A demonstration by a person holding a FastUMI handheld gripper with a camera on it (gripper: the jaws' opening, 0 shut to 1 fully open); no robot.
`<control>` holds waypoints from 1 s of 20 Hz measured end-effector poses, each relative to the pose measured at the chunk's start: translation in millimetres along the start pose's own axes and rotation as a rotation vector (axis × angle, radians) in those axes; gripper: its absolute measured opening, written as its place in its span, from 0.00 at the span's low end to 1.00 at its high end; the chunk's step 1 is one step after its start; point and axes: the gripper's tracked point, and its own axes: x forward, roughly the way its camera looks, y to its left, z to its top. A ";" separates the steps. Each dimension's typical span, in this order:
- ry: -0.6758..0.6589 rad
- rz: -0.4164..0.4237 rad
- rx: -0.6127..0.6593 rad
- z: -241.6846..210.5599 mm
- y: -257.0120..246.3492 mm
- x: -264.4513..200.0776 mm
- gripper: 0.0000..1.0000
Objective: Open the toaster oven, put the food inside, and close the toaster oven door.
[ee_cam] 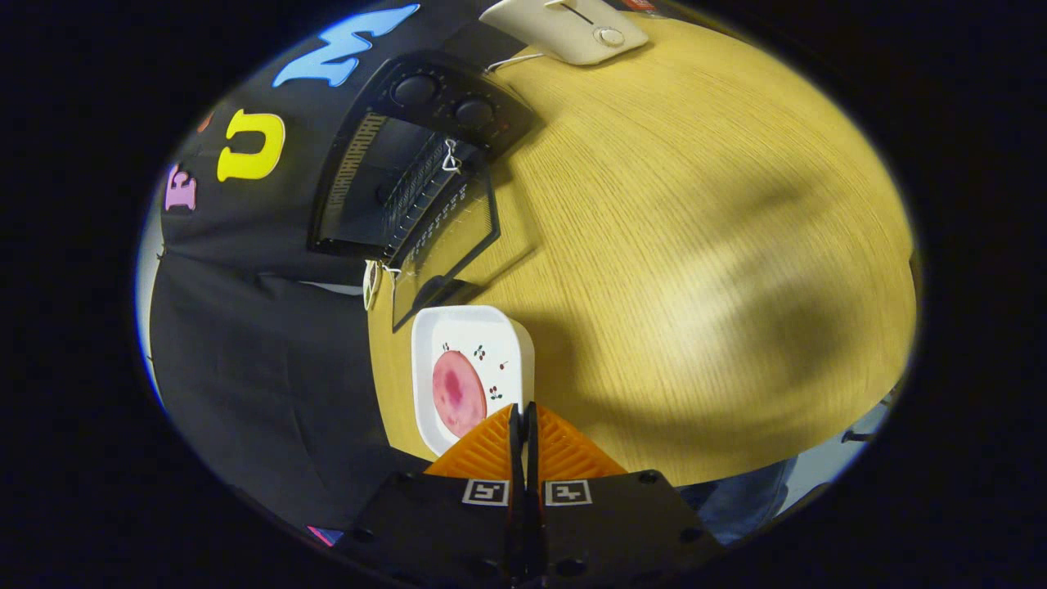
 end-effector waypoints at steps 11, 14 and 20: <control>-0.234 0.080 0.220 18.1 69.3 18.8 0.02; -0.287 0.090 0.277 30.2 79.3 24.8 0.02; -0.374 0.097 0.418 56.5 91.8 49.1 0.02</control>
